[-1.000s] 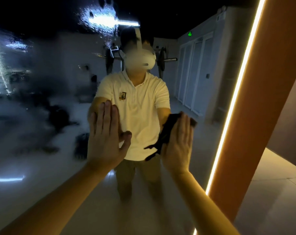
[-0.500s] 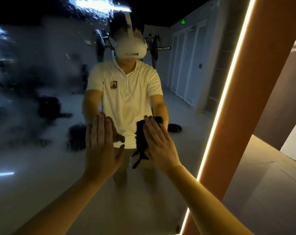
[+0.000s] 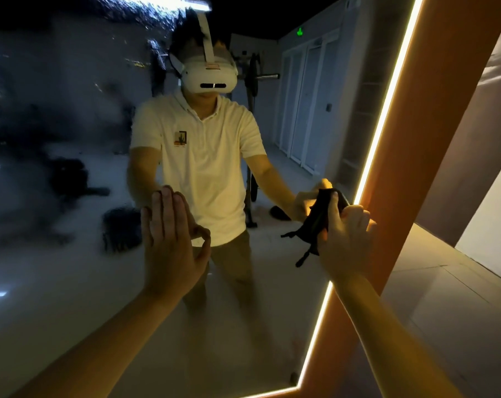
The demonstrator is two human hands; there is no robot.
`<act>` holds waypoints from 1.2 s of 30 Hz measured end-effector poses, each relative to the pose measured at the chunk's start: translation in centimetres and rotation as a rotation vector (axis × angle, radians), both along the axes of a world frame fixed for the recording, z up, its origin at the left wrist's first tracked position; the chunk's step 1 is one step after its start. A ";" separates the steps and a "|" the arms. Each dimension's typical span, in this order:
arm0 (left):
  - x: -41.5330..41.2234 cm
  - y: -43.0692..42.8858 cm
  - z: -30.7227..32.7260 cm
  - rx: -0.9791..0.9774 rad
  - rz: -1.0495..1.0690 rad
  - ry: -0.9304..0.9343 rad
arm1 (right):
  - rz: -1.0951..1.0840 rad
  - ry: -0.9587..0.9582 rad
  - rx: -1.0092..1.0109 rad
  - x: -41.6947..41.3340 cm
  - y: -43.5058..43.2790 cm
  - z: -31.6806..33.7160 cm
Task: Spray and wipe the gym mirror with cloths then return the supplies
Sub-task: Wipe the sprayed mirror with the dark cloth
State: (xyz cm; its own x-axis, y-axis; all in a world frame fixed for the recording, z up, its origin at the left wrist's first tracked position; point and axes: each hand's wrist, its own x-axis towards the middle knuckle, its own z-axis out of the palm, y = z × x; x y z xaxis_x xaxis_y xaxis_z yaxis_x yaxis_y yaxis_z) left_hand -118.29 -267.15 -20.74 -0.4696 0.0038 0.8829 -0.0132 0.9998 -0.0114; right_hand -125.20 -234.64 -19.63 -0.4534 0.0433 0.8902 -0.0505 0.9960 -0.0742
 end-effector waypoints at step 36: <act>4.1 -5.8 0.6 -0.119 -0.206 -0.053 | 0.651 -0.347 -0.469 5.5 -14.0 -5.2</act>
